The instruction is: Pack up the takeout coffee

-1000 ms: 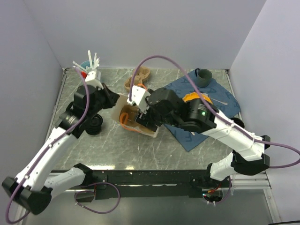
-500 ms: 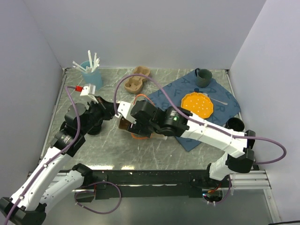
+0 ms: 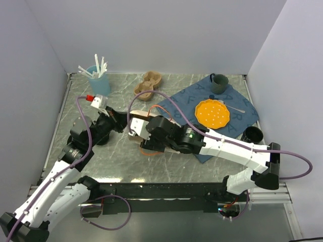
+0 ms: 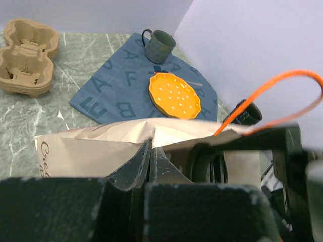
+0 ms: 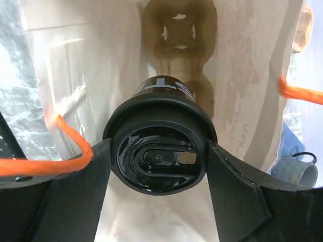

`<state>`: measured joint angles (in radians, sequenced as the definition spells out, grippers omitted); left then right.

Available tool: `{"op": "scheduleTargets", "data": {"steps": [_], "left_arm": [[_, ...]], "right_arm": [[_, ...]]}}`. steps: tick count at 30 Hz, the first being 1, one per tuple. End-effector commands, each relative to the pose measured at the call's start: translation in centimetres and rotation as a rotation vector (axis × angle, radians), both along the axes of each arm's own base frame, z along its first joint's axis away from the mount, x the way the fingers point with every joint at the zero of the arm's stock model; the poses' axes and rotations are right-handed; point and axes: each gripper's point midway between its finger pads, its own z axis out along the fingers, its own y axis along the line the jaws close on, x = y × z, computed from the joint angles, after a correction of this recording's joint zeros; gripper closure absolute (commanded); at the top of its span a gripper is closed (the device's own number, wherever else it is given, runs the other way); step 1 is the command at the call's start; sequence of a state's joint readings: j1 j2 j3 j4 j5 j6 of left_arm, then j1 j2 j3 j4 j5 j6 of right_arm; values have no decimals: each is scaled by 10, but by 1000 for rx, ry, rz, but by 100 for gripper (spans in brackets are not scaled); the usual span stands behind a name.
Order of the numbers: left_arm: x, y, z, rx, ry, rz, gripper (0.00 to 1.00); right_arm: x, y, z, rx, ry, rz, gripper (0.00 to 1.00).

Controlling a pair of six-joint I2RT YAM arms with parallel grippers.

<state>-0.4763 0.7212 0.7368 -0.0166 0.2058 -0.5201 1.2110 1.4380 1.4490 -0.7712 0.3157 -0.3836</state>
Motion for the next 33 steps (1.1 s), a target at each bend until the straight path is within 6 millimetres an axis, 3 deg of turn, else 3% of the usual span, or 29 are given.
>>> {"op": "scheduleTargets", "data": {"steps": [1, 7, 15, 22, 26, 31, 33], "left_arm": [[-15, -3, 22, -2, -179, -72, 99], [-17, -4, 10, 24, -155, -85, 99], [-15, -6, 7, 21, -167, -90, 99], [8, -5, 5, 108, -185, -42, 99], [1, -9, 20, 120, -287, -87, 99], [3, -13, 10, 178, -315, -121, 99], [3, -13, 12, 185, -329, -122, 99]], "right_arm": [[19, 1, 23, 127, -72, 3, 56], [34, -5, 20, 142, -92, 6, 53], [29, -1, -9, 110, -52, 79, 55], [26, -6, 5, 142, -62, 98, 55], [35, -19, -1, 135, -77, 65, 55], [58, -25, 23, 192, -122, 2, 54], [58, -29, 21, 177, -102, 2, 54]]}}
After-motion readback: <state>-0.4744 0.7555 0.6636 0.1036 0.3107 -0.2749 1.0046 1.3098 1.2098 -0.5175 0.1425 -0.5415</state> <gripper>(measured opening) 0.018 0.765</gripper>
